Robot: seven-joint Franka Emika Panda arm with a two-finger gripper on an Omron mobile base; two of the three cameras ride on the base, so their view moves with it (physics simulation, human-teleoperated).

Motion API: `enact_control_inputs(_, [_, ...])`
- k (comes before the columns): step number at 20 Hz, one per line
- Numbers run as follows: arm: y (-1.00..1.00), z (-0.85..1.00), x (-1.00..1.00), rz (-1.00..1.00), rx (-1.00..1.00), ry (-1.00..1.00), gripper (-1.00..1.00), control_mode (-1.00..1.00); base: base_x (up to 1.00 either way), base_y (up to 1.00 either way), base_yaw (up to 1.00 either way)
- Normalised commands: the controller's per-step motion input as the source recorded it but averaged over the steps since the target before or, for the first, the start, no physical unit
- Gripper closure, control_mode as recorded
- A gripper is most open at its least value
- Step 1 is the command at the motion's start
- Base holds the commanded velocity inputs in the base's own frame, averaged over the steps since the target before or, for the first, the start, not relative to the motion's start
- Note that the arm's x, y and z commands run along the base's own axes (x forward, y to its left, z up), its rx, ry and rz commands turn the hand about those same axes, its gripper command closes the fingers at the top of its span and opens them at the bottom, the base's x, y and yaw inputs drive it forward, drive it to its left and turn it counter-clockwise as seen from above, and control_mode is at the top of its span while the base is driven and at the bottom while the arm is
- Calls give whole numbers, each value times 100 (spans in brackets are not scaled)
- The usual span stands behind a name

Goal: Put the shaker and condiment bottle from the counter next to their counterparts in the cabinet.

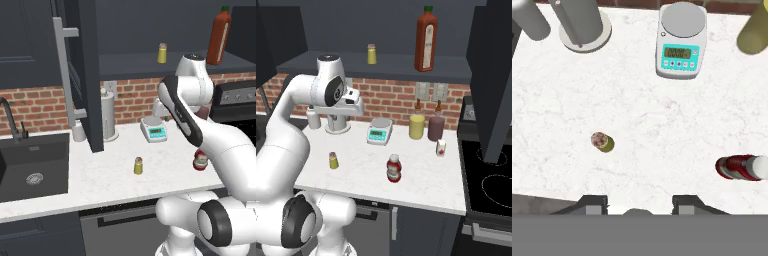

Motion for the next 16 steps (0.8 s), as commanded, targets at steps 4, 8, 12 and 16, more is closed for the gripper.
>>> enact_control_inputs(4, [-3,0,0,0,0,-4,-100,-100,0,0,0])
enact_control_inputs(8, [-12,-3,-2,0,0,-8,-100,-100,0,0,0])
enact_control_inputs(12, [-35,0,-8,2,0,-16,-100,-100,0,0,0])
enact_control_inputs(16, [-59,-4,-28,9,0,-22,-100,-100,0,0,0])
